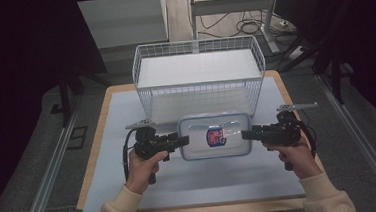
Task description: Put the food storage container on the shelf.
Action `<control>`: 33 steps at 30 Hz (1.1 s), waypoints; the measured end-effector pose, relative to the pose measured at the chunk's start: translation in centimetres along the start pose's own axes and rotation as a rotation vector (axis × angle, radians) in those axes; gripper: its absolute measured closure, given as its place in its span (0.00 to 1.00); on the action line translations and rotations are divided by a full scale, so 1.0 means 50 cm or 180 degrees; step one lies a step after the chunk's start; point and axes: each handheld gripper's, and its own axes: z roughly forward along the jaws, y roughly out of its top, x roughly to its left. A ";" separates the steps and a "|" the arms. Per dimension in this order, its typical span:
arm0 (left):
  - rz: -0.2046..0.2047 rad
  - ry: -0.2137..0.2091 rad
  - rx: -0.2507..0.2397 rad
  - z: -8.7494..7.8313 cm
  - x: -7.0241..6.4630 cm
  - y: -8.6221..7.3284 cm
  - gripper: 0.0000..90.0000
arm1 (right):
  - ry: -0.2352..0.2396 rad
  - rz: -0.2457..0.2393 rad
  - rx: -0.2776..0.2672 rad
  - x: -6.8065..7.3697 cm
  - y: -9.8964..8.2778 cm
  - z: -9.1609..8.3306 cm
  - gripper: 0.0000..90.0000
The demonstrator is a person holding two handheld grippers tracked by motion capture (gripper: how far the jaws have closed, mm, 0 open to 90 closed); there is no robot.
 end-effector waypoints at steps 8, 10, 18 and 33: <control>0.0156 0.0049 -0.0090 -0.026 -0.023 0.056 0.59 | 0.0020 -0.0080 -0.0101 0.020 0.051 -0.013 0.55; 0.0177 0.0055 -0.0094 -0.030 -0.026 0.065 0.59 | 0.0027 -0.0086 -0.0107 0.023 0.058 -0.014 0.55; 0.0243 0.0057 -0.0139 -0.052 -0.031 0.123 0.59 | 0.0002 -0.0186 -0.0217 0.047 0.118 -0.021 0.55; 0.0286 0.0066 -0.0252 -0.075 -0.004 0.240 0.59 | -0.0028 -0.0356 -0.0303 0.057 0.258 -0.002 0.55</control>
